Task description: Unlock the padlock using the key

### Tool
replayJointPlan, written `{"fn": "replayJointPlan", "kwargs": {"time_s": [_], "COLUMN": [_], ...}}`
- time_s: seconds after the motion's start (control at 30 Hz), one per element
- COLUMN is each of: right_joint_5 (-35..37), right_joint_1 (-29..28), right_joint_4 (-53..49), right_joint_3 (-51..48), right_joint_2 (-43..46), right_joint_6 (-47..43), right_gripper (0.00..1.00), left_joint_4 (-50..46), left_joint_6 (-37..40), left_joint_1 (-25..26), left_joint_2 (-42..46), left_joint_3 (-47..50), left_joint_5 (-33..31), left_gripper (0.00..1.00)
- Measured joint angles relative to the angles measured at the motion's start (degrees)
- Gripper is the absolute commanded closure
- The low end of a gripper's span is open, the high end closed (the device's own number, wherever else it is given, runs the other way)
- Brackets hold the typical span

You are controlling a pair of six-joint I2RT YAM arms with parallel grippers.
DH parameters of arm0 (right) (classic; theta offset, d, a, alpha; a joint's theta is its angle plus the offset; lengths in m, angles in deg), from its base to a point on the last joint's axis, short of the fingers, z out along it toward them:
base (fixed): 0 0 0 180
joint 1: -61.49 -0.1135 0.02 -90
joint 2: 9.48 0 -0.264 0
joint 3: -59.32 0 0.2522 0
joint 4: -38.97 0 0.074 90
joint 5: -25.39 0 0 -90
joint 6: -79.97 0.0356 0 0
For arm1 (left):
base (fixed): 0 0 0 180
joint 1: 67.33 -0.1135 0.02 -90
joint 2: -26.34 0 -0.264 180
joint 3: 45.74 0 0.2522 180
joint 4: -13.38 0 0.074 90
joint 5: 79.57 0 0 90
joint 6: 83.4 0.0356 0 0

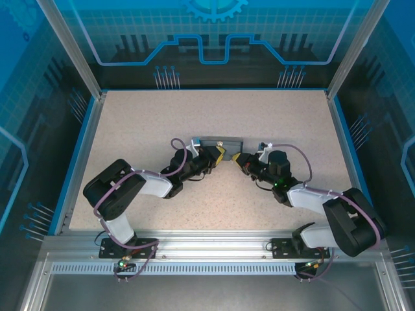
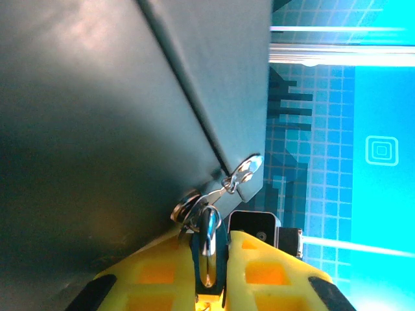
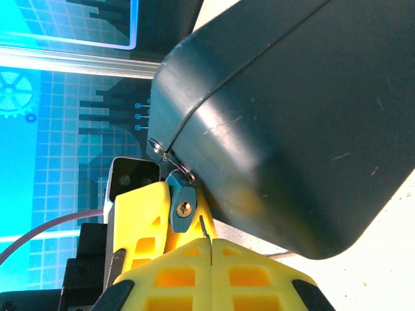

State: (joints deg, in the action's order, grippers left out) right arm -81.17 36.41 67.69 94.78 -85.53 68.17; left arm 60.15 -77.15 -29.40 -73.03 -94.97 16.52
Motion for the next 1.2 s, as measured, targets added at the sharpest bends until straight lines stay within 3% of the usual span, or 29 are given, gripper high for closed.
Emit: {"fn": "replayJointPlan", "kwargs": {"time_s": [1.2], "right_joint_5": [1.2], "right_joint_1": [-1.4], "right_joint_4": [0.6], "right_joint_3": [2.4], "right_joint_2": [-2.4], "right_joint_6": [0.7], "right_gripper": [1.0], "left_joint_4": [-0.1], "left_joint_6": [0.0], "left_joint_1": [-0.1], "left_joint_2": [0.0], "left_joint_3": [0.0], "left_joint_5": [0.0], "left_gripper": [1.0]}}
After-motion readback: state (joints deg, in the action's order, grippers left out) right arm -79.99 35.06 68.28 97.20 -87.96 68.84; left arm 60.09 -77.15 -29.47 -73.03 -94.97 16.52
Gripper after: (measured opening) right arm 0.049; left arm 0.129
